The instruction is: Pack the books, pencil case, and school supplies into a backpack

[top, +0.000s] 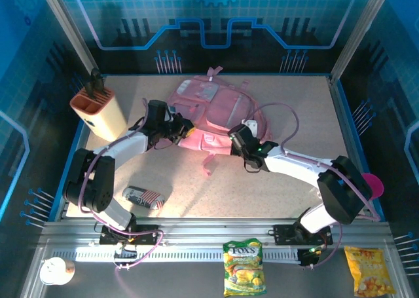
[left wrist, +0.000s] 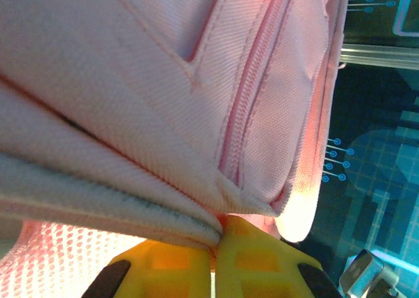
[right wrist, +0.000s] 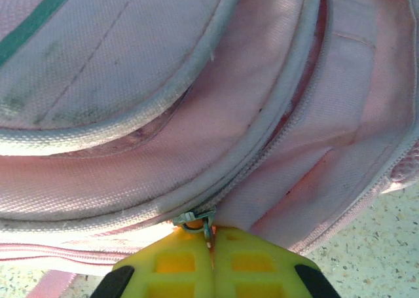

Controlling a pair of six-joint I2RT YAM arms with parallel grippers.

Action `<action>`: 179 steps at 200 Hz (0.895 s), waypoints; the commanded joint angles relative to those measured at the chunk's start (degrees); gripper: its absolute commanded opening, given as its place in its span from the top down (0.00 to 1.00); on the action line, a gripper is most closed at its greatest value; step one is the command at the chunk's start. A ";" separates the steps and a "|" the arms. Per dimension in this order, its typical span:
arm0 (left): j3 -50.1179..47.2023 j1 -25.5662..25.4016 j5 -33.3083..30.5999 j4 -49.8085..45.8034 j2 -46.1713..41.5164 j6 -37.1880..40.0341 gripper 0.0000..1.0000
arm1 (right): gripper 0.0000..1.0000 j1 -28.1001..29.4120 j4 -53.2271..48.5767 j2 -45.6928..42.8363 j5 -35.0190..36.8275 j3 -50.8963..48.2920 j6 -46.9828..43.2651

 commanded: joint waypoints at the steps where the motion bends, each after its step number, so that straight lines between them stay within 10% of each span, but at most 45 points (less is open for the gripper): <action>1: 3.81 2.35 -2.07 -1.69 0.33 3.78 1.00 | 0.98 -4.47 -5.87 -2.54 4.99 -2.61 -2.40; 76: 13.02 2.35 0.44 -4.24 9.79 8.26 1.00 | 1.00 -4.24 3.75 -6.63 -13.85 -7.88 -7.58; 179: 4.17 4.91 -7.94 -1.07 2.73 4.78 0.51 | 1.00 2.94 10.11 9.12 -25.95 6.92 -4.35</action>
